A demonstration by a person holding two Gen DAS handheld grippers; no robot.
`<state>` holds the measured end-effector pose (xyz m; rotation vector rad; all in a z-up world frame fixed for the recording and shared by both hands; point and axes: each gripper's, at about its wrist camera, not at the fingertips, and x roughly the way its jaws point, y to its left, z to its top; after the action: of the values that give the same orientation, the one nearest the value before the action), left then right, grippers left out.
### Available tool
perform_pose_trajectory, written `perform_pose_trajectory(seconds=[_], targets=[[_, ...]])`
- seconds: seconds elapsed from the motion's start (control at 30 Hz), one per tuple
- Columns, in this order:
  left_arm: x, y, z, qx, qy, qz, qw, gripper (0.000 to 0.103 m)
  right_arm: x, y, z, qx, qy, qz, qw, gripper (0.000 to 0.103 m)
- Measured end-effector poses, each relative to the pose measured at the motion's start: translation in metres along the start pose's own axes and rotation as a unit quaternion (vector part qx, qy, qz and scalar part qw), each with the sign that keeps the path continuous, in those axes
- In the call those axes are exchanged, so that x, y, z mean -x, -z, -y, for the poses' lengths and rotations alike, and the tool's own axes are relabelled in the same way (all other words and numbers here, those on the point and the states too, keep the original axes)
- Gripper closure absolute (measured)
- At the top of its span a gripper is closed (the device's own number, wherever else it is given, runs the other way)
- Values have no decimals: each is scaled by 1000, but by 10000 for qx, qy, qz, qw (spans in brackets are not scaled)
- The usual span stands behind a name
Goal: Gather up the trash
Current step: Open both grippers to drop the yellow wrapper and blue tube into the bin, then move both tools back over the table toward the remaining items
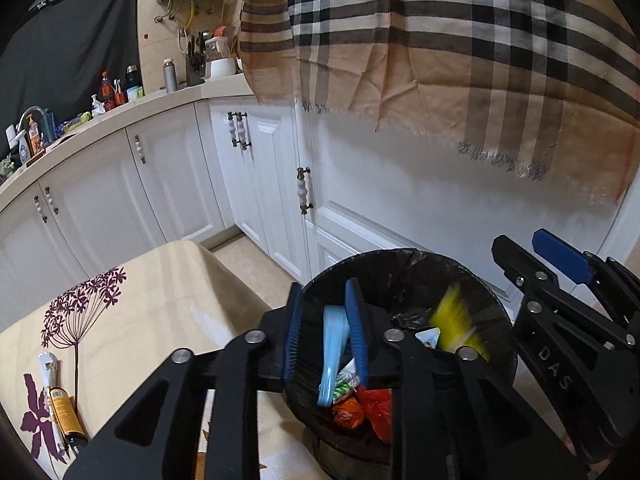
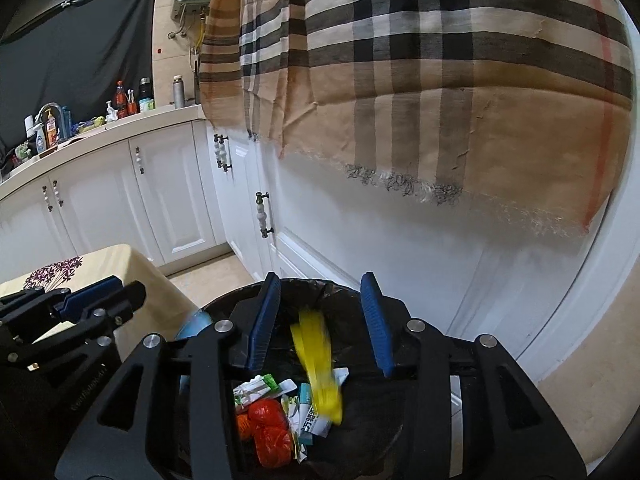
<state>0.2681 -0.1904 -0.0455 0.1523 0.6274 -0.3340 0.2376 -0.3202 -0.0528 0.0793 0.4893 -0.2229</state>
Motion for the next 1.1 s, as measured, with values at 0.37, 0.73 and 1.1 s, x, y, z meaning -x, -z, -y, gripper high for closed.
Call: perform_pose_trajectory(seconds=[0.37, 0.73, 1.1], targets=[[20, 6, -12, 121, -178, 62, 9997, 56, 13, 4, -5, 12, -23, -101, 9999, 61], [65, 34, -73, 559, -712, -22, 9959, 48, 38, 4, -56, 119, -688, -210, 9973, 59], [126, 84, -159, 1151, -1600, -114, 9803, 45, 62, 17, -148, 653, -1568, -358, 9848, 59]])
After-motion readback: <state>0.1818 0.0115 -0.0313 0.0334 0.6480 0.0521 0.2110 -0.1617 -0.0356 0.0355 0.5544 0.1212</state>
